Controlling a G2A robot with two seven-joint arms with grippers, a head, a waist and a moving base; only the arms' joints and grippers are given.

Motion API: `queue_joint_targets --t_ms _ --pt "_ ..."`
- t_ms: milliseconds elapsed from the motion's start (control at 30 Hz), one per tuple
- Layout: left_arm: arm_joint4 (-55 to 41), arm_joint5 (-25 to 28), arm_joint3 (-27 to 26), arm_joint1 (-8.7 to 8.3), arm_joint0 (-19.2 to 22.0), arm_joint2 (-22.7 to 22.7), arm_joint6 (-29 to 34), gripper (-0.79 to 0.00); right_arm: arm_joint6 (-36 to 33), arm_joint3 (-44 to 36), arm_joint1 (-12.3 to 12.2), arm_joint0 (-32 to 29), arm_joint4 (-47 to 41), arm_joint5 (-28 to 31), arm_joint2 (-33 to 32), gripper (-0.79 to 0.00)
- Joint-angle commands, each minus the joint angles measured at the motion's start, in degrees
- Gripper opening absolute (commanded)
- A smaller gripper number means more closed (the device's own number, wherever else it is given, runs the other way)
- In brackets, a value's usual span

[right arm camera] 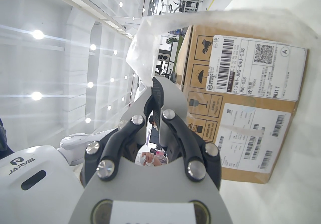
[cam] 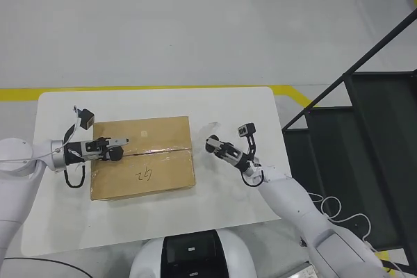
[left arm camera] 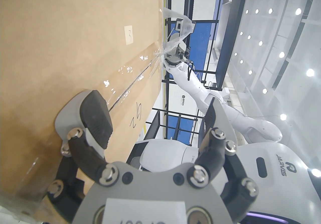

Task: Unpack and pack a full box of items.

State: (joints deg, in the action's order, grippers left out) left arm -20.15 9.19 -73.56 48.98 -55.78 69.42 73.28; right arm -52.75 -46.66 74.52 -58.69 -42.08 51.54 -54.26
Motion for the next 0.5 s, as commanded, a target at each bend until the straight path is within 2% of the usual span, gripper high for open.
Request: queue_joint_targets --t_ms 0,267,467 --pt "-0.05 -0.09 0.13 0.04 0.11 -0.09 0.02 0.000 0.26 -1.31 -0.30 -0.37 1.22 0.26 0.23 -0.785" --pt "-0.02 0.02 0.68 0.21 0.63 -0.57 0.29 0.000 -1.32 -5.03 -1.23 0.04 5.63 -1.33 1.61 -0.785" --pt "-0.02 0.30 1.17 0.29 0.84 -0.75 0.38 0.000 -3.46 -2.92 -0.86 2.55 6.94 -3.48 2.85 -0.779"
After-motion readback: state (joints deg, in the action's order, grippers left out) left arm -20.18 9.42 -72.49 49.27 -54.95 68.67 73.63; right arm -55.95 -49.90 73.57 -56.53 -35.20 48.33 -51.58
